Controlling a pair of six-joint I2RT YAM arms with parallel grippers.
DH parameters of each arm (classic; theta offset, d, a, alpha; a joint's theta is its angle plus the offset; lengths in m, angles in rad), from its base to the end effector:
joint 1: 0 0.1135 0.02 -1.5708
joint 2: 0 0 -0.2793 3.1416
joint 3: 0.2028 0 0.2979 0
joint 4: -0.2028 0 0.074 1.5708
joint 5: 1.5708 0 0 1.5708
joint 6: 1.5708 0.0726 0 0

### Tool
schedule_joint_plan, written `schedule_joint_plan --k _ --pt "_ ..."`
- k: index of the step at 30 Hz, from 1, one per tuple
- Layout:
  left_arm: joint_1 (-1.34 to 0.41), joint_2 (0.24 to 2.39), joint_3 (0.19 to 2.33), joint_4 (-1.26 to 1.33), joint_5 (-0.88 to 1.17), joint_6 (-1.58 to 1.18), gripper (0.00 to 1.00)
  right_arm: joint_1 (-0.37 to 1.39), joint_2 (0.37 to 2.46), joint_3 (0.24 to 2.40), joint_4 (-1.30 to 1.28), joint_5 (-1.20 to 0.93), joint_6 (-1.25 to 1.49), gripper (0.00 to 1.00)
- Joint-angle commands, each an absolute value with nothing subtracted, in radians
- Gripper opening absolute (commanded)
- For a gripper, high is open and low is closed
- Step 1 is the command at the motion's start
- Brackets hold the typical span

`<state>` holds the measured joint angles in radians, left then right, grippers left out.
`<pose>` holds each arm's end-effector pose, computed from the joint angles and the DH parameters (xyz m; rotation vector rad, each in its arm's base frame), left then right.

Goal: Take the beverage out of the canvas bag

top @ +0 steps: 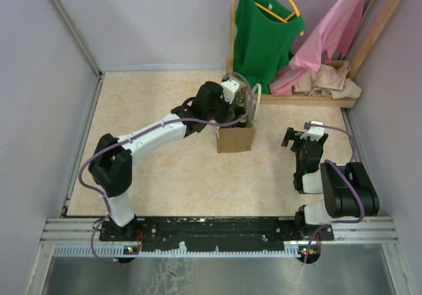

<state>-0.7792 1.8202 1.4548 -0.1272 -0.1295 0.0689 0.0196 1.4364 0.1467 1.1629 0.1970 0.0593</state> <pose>0.3705 -0.3528 0.2669 0.7791 1.9210 -0.3050 0.2654 -0.0090 0.1082 0.1806 1.6866 -0.1082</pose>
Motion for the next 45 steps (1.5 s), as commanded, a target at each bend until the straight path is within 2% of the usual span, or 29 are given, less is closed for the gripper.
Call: schedule_joint_plan --k 1,12,19,26,31,36,45 --pt "-0.764 1.691 1.567 -0.066 -0.138 0.148 0.00 0.029 1.442 0.180 1.218 0.203 0.044 0.99" --pt "-0.765 1.646 1.702 -0.076 -0.128 0.226 0.00 0.028 1.442 0.181 1.218 0.203 0.044 0.99" --pt "-0.760 1.657 1.911 -0.135 -0.206 0.325 0.00 0.028 1.442 0.181 1.217 0.203 0.043 0.99" --pt "-0.674 1.649 2.029 -0.180 -0.216 0.327 0.00 0.030 1.442 0.181 1.217 0.203 0.044 0.99" --pt "-0.519 1.618 1.987 -0.194 -0.158 0.235 0.00 0.028 1.442 0.181 1.218 0.203 0.044 0.99" --pt "-0.390 1.569 1.810 -0.139 -0.114 0.159 0.00 0.028 1.442 0.181 1.216 0.203 0.044 0.99" --pt "-0.336 1.563 1.525 0.031 -0.062 0.078 0.00 0.029 1.442 0.180 1.218 0.204 0.043 0.99"
